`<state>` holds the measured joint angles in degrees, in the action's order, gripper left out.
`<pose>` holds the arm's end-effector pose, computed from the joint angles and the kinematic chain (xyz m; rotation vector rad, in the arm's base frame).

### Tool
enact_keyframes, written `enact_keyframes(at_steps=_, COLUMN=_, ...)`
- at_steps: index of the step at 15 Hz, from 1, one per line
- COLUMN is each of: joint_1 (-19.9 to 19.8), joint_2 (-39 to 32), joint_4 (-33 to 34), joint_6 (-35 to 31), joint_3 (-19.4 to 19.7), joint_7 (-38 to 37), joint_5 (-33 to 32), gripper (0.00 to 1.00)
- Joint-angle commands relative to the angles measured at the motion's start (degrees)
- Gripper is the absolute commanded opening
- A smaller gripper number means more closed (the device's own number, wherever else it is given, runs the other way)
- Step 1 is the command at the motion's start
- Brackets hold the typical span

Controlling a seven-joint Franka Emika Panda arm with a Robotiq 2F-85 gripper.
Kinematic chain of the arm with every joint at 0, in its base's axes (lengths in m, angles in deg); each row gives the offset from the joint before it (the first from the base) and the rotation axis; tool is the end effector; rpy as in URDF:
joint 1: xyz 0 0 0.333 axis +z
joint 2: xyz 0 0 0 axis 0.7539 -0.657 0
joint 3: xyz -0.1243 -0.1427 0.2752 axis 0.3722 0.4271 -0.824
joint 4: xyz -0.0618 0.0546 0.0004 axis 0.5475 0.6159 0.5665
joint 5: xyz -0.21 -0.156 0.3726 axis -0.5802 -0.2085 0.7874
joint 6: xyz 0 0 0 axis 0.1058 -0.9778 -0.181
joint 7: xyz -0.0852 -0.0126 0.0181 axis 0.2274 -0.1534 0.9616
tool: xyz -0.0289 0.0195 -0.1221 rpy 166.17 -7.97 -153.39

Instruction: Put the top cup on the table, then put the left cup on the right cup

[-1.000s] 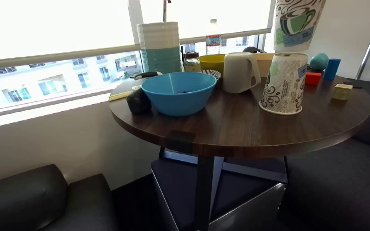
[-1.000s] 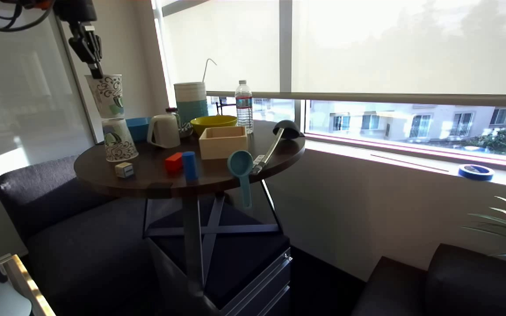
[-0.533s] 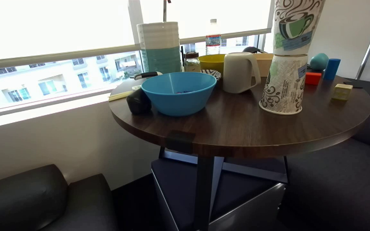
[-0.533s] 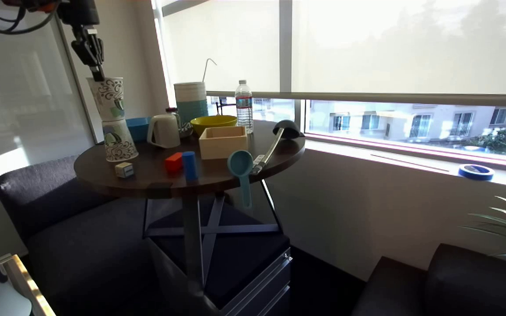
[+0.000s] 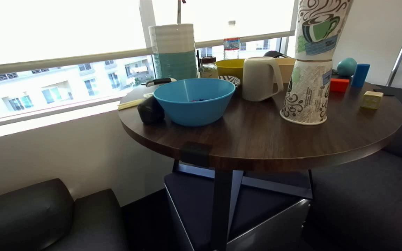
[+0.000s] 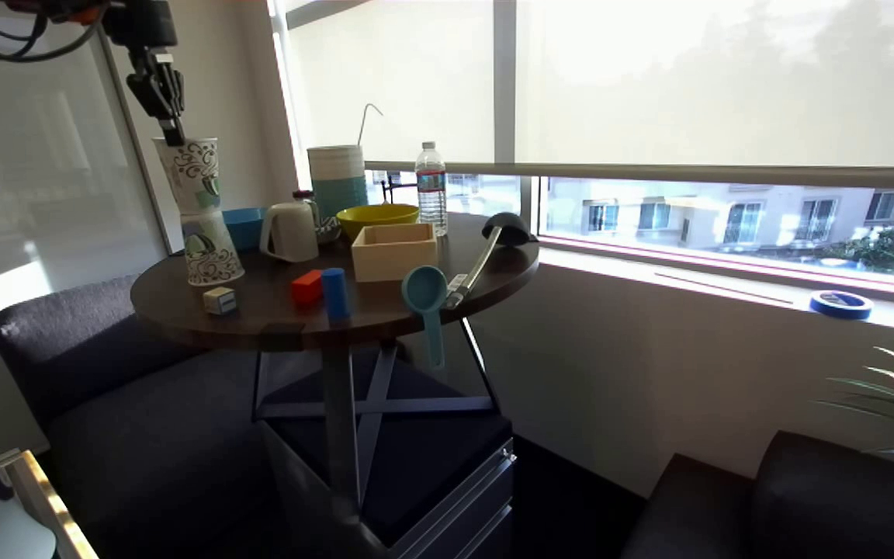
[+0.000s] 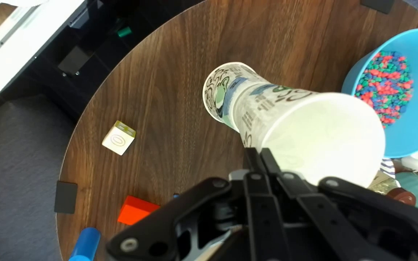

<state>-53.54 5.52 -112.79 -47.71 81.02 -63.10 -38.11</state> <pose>0.3976 0.0626 0.6026 -2.7895 1.1057 -0.0826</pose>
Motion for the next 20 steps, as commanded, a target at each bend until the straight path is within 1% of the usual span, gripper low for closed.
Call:
enact_keyframes(at_steps=1, joint_1=-0.5, joint_2=0.0, joint_4=0.6, joint_6=1.3, joint_3=-0.3, joint_7=-0.2, joint_5=-1.0, gripper=0.01)
enact_keyframes(at_steps=8, joint_1=0.3, joint_2=0.2, joint_4=1.2, joint_6=0.8, joint_3=-1.0, joint_7=2.8, joint_5=-3.5, gripper=0.01)
enact_keyframes(at_steps=14, joint_1=0.3, joint_2=0.3, joint_4=0.8, joint_6=0.8, joint_3=-1.0, joint_7=4.2, joint_5=-3.5, gripper=0.01)
enact_keyframes(at_steps=15, joint_1=0.3, joint_2=0.4, joint_4=0.6, joint_6=0.6, joint_3=-0.8, joint_7=4.2, joint_5=-3.1, gripper=0.28)
enact_keyframes(at_steps=16, joint_1=0.3, joint_2=0.5, joint_4=0.5, joint_6=0.6, joint_3=-0.8, joint_7=4.1, joint_5=-3.1, gripper=0.29)
enact_keyframes(at_steps=17, joint_1=0.2, joint_2=0.6, joint_4=0.6, joint_6=0.7, joint_3=-0.9, joint_7=4.1, joint_5=-3.2, gripper=0.34)
enact_keyframes(at_steps=18, joint_1=0.2, joint_2=0.7, joint_4=0.8, joint_6=0.8, joint_3=-0.9, joint_7=4.0, joint_5=-3.4, gripper=0.42)
enact_keyframes(at_steps=20, joint_1=0.0, joint_2=1.2, joint_4=1.1, joint_6=1.0, joint_3=-1.0, joint_7=4.0, joint_5=-4.0, gripper=0.54)
